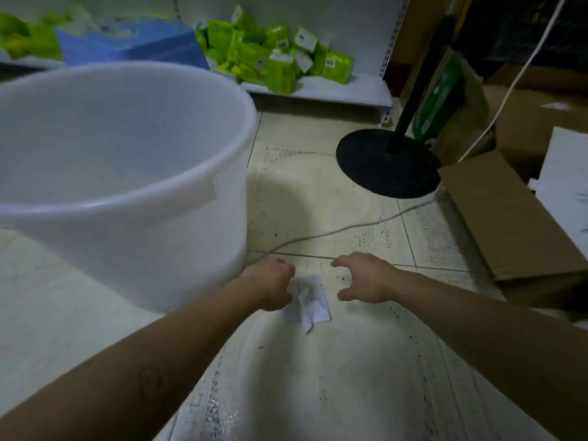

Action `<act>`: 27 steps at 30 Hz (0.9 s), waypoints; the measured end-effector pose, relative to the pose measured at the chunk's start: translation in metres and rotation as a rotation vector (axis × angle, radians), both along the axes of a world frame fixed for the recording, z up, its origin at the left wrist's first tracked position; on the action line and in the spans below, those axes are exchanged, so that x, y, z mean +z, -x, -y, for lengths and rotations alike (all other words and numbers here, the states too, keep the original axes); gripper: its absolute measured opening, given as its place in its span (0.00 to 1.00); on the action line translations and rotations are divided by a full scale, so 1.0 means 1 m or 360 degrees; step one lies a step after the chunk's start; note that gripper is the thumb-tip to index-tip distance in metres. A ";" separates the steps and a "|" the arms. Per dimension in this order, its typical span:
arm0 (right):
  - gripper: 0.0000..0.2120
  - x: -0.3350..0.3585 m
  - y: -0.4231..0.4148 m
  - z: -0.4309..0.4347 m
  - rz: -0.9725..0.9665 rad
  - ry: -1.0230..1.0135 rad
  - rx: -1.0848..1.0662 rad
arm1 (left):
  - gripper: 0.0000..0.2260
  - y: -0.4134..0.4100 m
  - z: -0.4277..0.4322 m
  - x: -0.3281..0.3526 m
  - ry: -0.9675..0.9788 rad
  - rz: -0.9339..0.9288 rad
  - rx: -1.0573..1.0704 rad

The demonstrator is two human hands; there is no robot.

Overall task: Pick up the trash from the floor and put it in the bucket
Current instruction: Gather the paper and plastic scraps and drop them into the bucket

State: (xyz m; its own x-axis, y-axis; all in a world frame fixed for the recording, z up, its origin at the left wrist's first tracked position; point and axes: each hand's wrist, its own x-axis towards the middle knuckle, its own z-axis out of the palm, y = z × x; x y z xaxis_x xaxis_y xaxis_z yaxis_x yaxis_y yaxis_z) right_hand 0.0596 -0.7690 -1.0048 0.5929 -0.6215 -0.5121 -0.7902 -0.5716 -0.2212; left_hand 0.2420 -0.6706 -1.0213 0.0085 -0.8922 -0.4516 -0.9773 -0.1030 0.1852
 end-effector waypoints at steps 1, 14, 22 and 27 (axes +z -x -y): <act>0.35 -0.012 -0.001 -0.003 -0.0049 -0.0031 0.0052 | 0.23 0.001 -0.003 -0.014 -0.0070 0.0004 0.0025; 0.33 -0.114 -0.024 -0.043 -0.0048 -0.0103 0.0028 | 0.18 0.013 -0.047 -0.108 0.0173 -0.0074 -0.0030; 0.06 -0.119 -0.025 -0.036 0.0226 -0.0028 0.0036 | 0.18 0.016 -0.052 -0.128 0.0407 -0.0123 0.0126; 0.05 -0.108 -0.028 -0.027 0.0330 -0.0224 -0.0168 | 0.18 0.016 -0.049 -0.130 0.0443 -0.0049 0.0187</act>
